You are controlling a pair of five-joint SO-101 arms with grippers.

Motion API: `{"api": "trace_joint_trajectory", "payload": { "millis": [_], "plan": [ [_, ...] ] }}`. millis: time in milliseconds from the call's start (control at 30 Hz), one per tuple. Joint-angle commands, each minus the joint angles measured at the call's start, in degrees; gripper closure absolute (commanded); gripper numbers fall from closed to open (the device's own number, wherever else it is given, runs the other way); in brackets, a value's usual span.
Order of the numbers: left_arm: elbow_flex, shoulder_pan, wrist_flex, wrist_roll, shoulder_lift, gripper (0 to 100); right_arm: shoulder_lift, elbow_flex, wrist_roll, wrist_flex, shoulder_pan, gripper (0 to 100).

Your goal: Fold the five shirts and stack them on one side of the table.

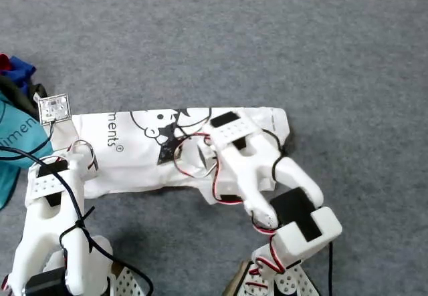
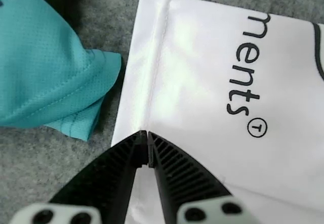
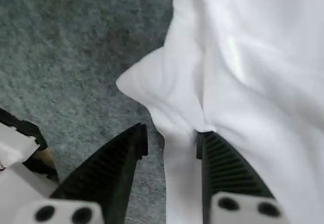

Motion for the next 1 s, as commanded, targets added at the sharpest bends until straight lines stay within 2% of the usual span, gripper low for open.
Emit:
{"api": "trace_joint_trajectory", "payload": {
  "millis": [0, 233, 333, 467, 767, 967],
  "plan": [
    [-0.44, 0.53, -0.79, -0.18, -1.1, 98, 4.88, 0.84, -0.26, -1.58, -1.45, 81.3],
    [-0.44, 0.44, -0.79, -0.18, -1.1, 98, 5.23, 0.57, -0.62, -2.11, -1.19, 99.8],
    [-0.44, 0.44, -0.79, -0.18, -1.1, 98, 4.97, -0.04, -0.7, -2.02, 0.13, 99.5],
    [-0.44, 0.44, -0.79, -0.18, -1.1, 98, 4.88, -3.03, -5.19, -1.41, 1.71, 99.5],
    [-0.44, 0.44, -0.79, -0.18, -1.1, 98, 5.05, -23.08, -5.8, 15.74, 1.8, 99.5],
    [-0.44, 0.44, -0.79, -0.18, -1.1, 98, 5.32, -35.82, -5.36, 21.36, 1.89, 99.5]
  ]
}}
